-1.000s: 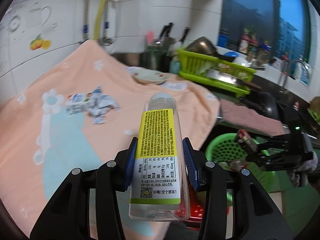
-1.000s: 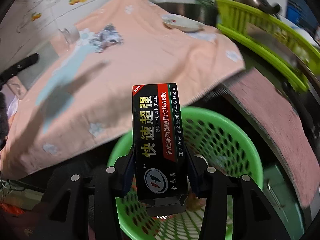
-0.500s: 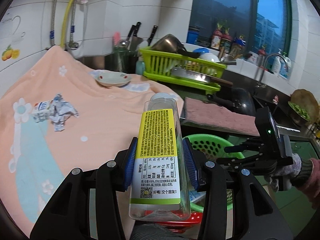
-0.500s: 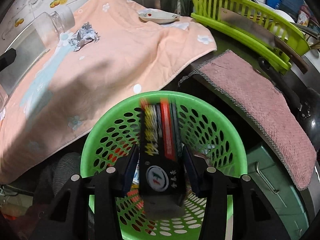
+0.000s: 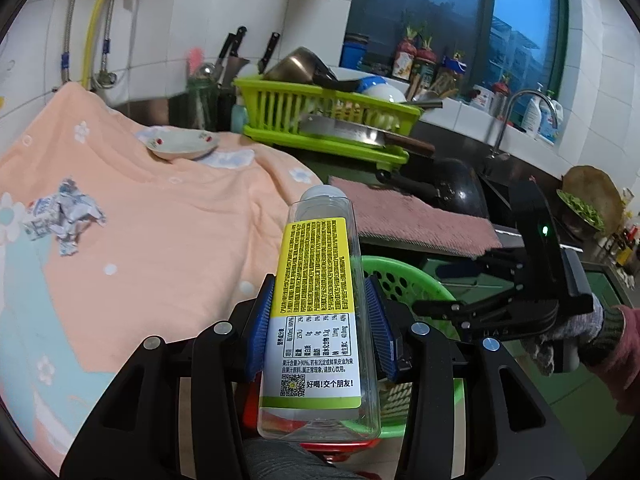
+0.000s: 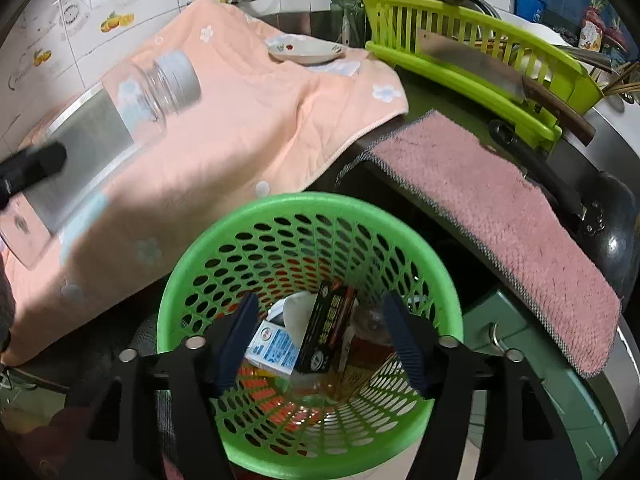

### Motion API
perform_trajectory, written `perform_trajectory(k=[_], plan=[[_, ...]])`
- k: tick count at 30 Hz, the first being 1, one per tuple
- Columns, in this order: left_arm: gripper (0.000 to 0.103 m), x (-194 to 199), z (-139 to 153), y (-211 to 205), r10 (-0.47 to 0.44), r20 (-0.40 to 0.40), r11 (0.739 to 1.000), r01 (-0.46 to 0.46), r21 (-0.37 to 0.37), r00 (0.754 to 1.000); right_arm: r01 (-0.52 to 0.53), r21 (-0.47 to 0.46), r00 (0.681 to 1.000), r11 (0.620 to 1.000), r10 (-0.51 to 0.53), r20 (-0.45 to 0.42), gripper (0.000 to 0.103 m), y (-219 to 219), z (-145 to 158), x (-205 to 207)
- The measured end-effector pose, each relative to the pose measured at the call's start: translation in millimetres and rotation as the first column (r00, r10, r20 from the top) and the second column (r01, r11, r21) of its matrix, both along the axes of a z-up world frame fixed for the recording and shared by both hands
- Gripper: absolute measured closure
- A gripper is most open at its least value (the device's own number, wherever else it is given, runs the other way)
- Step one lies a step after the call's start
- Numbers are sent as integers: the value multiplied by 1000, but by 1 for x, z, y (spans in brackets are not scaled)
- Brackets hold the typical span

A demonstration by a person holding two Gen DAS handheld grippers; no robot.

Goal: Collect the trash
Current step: 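Open the left tool to drop the clear bottle into the green basket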

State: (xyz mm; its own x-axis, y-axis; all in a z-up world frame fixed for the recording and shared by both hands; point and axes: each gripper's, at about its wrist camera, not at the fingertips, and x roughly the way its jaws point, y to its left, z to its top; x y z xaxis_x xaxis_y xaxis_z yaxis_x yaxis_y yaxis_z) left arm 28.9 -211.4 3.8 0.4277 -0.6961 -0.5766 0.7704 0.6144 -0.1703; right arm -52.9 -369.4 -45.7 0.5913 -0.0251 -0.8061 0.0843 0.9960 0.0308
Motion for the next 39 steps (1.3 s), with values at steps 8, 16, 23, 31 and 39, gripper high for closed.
perform_trajectory(k=[8,16,23,31,39], plan=[[59,1,-18,-25,-18,-45,999,19,28,999,-6,-1,999,1000,6,35,26,-14,8,3],[58,-4,-33,-44,-37,-77,997,42,58,996,-3,23,998,1000,1,61,26,-29,14,10],[57,-7,-49,-49,-40,-115,996,48,69,993,-19,31,997,999,17,73,26,-30,20,18],[41,-7,-40,-31,-46,-75,996,52,73,996,1,29,994,1000,-4,108,21,-22,23,20],[32,6,-26,10,32,-47,998,-29,62,998,-24,38,993,999,20,112,20,7,27,30]])
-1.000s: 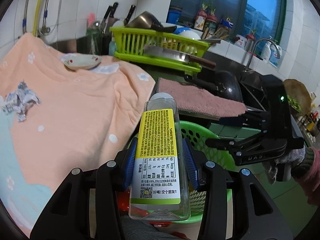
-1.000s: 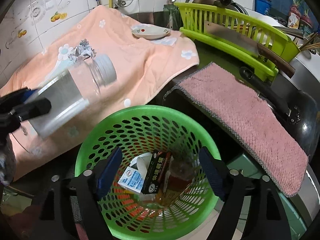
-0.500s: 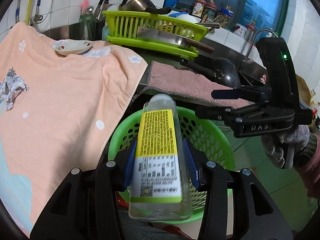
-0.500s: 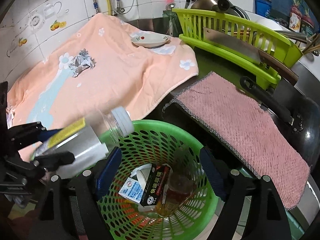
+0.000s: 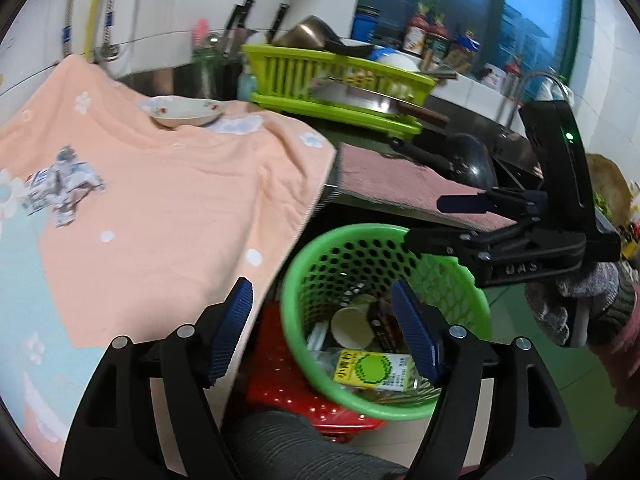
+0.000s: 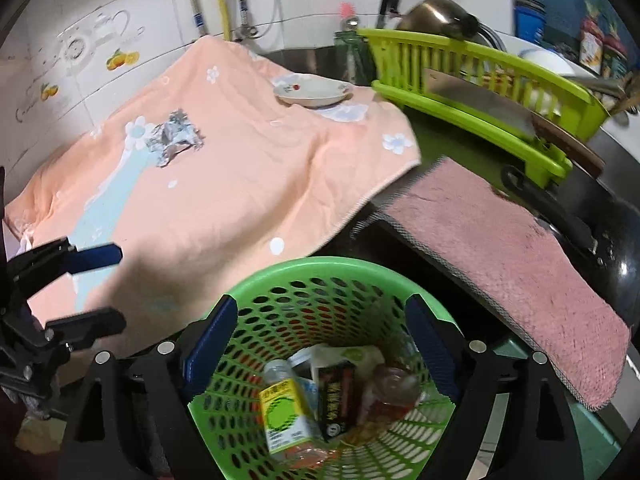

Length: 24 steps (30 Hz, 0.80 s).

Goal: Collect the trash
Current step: 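Open the left tool to drop the clear bottle into the green basket, then move both tools back over the crumpled foil and milk carton on the towel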

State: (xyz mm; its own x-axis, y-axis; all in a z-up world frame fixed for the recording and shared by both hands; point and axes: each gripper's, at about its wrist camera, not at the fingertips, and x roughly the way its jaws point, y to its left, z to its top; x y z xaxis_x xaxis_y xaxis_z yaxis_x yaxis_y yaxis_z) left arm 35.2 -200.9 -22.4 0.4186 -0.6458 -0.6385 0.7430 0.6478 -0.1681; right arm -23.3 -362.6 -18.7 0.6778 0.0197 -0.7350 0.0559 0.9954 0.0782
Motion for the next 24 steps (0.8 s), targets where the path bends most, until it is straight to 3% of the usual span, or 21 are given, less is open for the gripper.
perform_trajectory(k=[12,24], plan=[[14,42,17,73,203,42,979,-203,-5,978,-123,-1,992,992,123,25,14,61,16,49],[11,106,23,165,450,7,893,-450,-21,893,-245,39,969,969,245,5,14,117,25,135]])
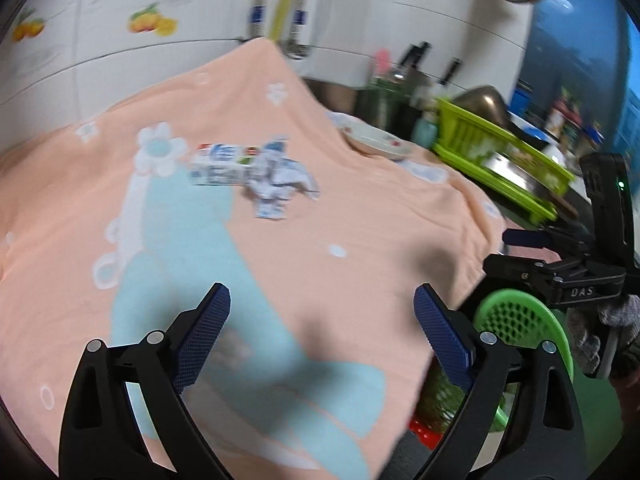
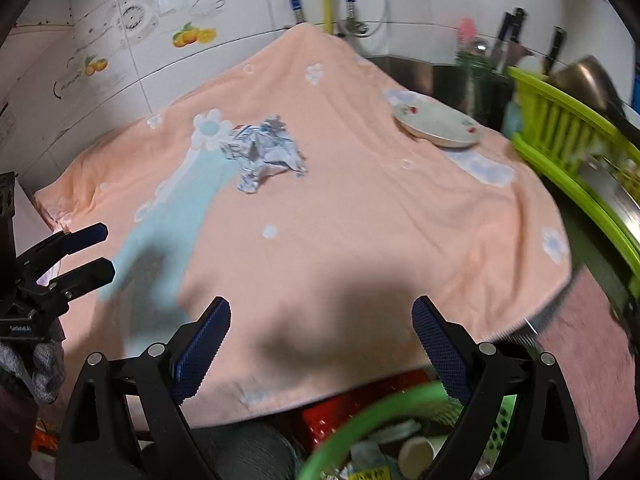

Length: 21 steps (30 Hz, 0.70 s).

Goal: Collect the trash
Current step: 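Move both tools back over the crumpled foil and milk carton on the towel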

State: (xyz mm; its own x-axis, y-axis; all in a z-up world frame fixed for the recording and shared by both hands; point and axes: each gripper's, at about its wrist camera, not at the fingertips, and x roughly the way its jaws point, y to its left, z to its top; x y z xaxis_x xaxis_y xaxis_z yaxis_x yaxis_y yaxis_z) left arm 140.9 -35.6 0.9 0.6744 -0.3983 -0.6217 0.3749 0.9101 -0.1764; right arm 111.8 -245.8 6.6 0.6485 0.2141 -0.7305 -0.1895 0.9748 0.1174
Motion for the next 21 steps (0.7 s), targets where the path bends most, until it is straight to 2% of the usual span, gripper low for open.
perform_trajectory(k=[8,21], plan=[[11,36,-5,37,93,-28,996,-93,10,995,-65,-2,998,998,65,-12,14,36,-2,54],[10,68,-8,68,168,-44,985,-166,33,985,-126,-17,992,992,126,-17,13,85,-10,126]])
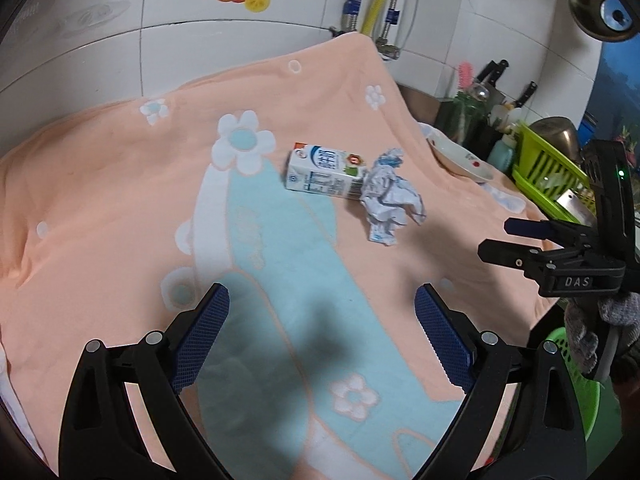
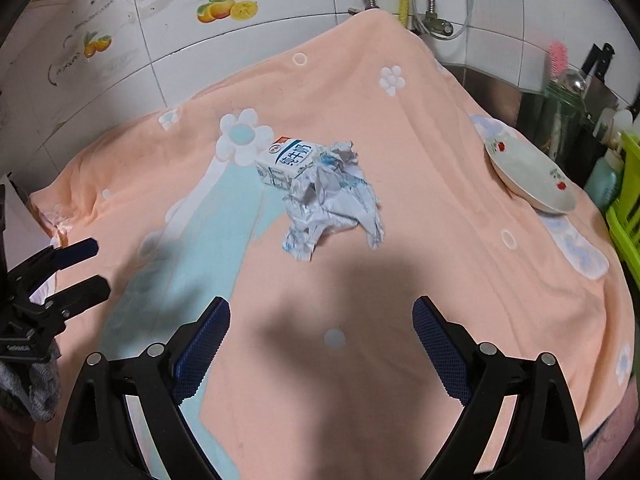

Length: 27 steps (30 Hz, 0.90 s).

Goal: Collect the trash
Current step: 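Move both tools back over the crumpled foil and milk carton on the towel, then grasp the crumpled foil and paper with the right tool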

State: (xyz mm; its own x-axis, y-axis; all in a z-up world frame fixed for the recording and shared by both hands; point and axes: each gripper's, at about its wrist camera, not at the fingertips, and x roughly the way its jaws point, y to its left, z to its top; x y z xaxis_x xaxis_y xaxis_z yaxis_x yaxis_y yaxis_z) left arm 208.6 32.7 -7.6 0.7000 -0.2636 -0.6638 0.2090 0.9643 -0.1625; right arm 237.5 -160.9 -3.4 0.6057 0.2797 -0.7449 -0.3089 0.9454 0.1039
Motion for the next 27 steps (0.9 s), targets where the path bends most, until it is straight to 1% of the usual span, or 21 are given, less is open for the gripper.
perform_trajectory(k=[4,12,18,27], plan=[[10,7,-2,3,11,-8,1000,-11,1,1000,-8,16,1000,1000,8,-14,13,2,-6,17],[10,23,-8,6,29,-22,999,-29,15,999,-11,21,999,1000,11,-31,10,8,-15,49],[10,36,-13,12,50,-35,999,-49,23,998,-29,18,999,999,30,-41,9,18,-24,81],[10,57,-21,16,65,-57,997,-63,40,996,-14,29,998,999,16,-63,9,28,-43,122]])
